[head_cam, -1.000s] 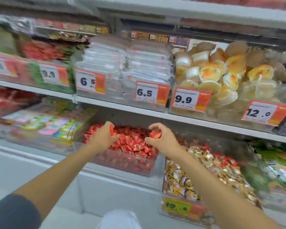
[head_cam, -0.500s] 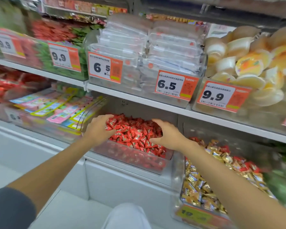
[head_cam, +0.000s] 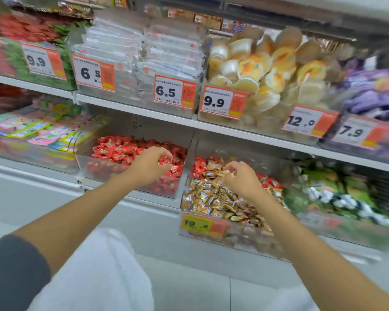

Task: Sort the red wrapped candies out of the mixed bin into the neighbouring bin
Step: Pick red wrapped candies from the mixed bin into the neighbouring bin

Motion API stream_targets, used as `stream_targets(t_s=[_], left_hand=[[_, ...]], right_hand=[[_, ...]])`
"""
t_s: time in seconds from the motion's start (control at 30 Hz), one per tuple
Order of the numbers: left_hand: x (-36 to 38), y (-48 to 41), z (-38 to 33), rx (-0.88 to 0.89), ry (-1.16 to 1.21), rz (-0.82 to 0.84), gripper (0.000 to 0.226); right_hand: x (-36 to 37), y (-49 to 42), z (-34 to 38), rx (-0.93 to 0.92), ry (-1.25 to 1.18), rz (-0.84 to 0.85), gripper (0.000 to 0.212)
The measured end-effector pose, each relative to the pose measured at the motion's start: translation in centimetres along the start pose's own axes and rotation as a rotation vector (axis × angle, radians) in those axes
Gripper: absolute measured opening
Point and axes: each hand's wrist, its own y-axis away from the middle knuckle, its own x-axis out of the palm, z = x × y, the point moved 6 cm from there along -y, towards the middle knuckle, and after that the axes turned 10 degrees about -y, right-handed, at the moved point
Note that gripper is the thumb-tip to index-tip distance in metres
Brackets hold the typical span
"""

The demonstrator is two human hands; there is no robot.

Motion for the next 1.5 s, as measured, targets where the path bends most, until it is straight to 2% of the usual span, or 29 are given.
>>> stream_targets(t_s=[0.1,0.2,0.37,0.47,0.5,0.57,0.6,0.67,0.9,0.97,1.1,1.23,1.3,1.4,1.5], left_hand=[[2.3,-1.0,-5.4,0.081,0.021,0.071,0.028],[4.3,-3.3,-9.3,0.147,0.068,0.063,0.026],[8.3,-7.1,-11.6,0.199,-0.049,0.166,0.031],[9.2,-8.3,-10.4,0.163,-0.122,0.194,0.039],[9.3,-8.5,-10.2,0.161,-0.127,0.201,0.039],[9.3,-8.8,-10.2,0.174,-0.125,0.211,0.039],[9.5,-8.8,-10.4,0.185,-0.116,0.216,0.038],[10.2,-8.8,-11.1,0.207,-0.088,0.235,0.037],[15.5,-8.7,-16.5,0.237,0.042,0.336,0.035],[17.2,-9.0,-18.4,0.256,0.07,0.345,0.03],[20.1,-10.5,-22.1,0.207,0.128,0.324,0.027],[23.3,-11.8,-23.4,0.143,-0.243,0.347,0.051],[24.3,-11.9,-23.4,0.091,-0.33,0.33,0.053],[24.8,-12.1,-22.9,0.022,-0.336,0.308,0.046],[24.9,-12.6,-22.4,-0.003,-0.243,0.329,0.041]], right_hand=[[-1.5,1.6,-5.7,0.133,-0.013,0.037,0.02],[-2.7,2.1,-10.1,0.182,-0.042,-0.006,0.035],[-3.2,-1.6,-11.4,0.191,-0.238,-0.152,0.038],[-1.7,-5.2,-11.0,0.218,-0.251,-0.14,0.044],[-1.0,-6.0,-11.0,0.219,-0.208,-0.122,0.042],[-0.8,-6.6,-11.3,0.193,-0.136,-0.128,0.023],[-1.3,-6.4,-11.4,0.169,-0.15,-0.147,0.013],[-3.3,-5.5,-11.7,0.131,-0.197,-0.181,0.006],[-11.8,-0.7,-13.1,0.061,-0.132,-0.176,0.017],[-12.6,0.3,-13.2,0.045,-0.081,-0.149,0.028],[-13.6,1.7,-14.3,0.071,-0.159,-0.248,0.033],[-13.3,2.2,-15.3,0.084,-0.31,-0.317,0.029],[-13.0,2.2,-15.6,0.078,-0.344,-0.322,0.028],[-12.9,2.2,-15.8,0.069,-0.396,-0.336,0.028],[-13.0,2.2,-16.1,0.069,-0.445,-0.374,0.028]])
